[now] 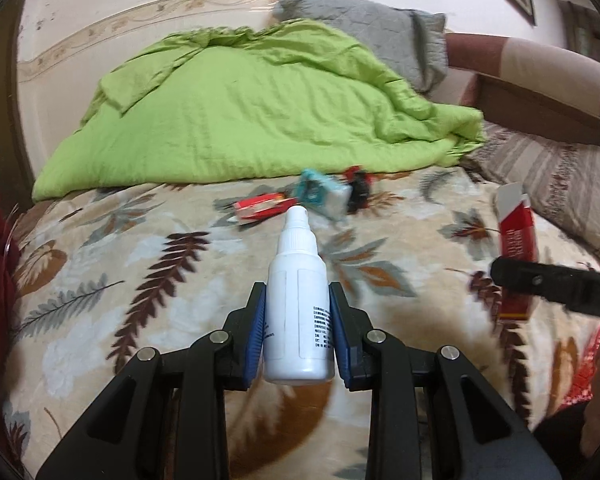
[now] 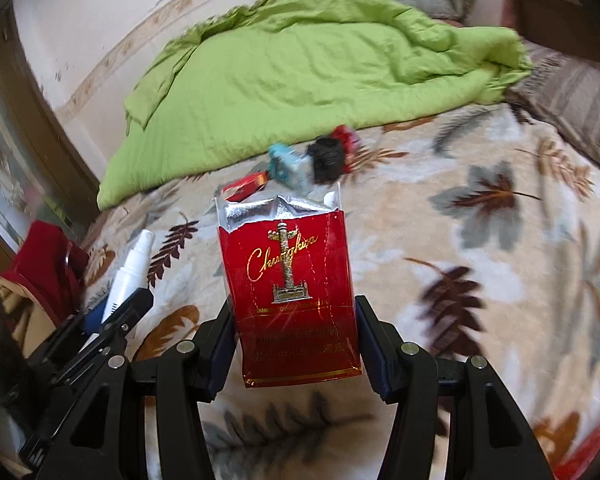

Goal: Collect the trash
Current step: 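Carry the pack and bottle to the red basket and open both tools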

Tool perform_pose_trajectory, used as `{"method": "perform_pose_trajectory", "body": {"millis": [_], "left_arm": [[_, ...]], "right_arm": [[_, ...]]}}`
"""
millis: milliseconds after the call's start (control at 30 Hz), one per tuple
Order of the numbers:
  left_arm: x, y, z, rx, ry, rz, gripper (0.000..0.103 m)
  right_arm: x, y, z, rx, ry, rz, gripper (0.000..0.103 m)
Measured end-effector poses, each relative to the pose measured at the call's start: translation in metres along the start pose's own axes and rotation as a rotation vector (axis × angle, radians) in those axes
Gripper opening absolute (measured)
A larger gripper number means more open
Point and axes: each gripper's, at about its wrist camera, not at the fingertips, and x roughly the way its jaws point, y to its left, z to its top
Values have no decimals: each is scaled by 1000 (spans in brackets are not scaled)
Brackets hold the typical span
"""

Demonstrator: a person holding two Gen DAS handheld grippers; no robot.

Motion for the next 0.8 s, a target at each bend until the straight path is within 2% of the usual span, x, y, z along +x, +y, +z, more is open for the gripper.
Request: {"method": "perform_pose_trajectory", "body": {"millis": [133,200,433,533,667,800], "left_arm": [[-18,-30,6,33,-9,-99,29],[-30,-51,7,48,-13,-174,29],[-67,-144,13,148,30,-456,29],[-78,-193,14,205,65,-569,29],[-83,-250,3,263,140,-679,29],[-78,-295,-14,325,227,-738,29]], "right_arm": [[-52,-29,-9,43,-36,-8,60],[-75,-46,-14,66,-41,-27,60],[-174,-129,-52,190,-95,-169,60],[-216,-165,-75,261,-117,-244,60],[-245,-196,-98,323,-129,-297,60],[-252,-218,-119,391,-116,-318,61]]}}
